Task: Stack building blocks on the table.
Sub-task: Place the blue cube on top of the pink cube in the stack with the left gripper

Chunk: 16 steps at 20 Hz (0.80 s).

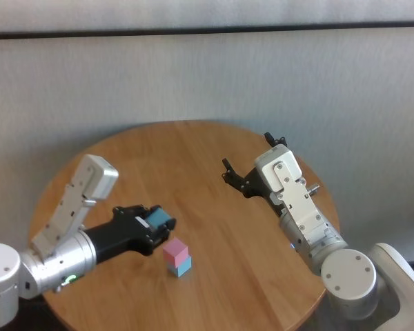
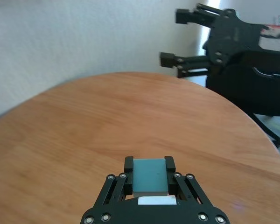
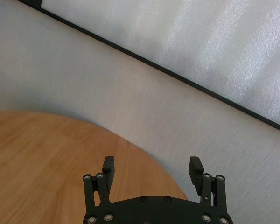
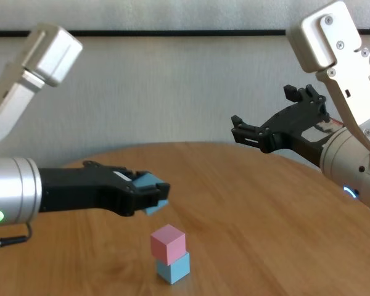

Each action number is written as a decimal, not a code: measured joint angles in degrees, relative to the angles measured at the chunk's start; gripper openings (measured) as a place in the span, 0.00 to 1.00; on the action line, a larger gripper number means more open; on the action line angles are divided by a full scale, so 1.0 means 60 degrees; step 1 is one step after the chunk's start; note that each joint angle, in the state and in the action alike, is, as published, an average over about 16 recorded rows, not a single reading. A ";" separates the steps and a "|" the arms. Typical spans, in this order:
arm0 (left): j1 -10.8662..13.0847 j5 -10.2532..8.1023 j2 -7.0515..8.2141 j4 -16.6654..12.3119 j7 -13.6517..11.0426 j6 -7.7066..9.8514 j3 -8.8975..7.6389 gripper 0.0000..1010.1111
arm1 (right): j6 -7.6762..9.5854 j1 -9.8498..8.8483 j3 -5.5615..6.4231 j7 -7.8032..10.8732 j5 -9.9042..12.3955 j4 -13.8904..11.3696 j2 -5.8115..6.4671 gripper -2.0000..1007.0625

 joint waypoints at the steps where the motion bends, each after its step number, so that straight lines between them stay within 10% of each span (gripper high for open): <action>1: 0.0018 -0.0046 0.0006 -0.0035 -0.0040 0.0036 0.0049 0.39 | 0.0000 0.0000 0.0000 0.0000 0.0000 0.0000 0.0000 1.00; 16: 0.0087 -0.0354 0.0108 -0.0127 -0.0133 0.0241 0.0687 0.39 | 0.0000 0.0000 0.0000 0.0000 0.0000 0.0000 0.0000 1.00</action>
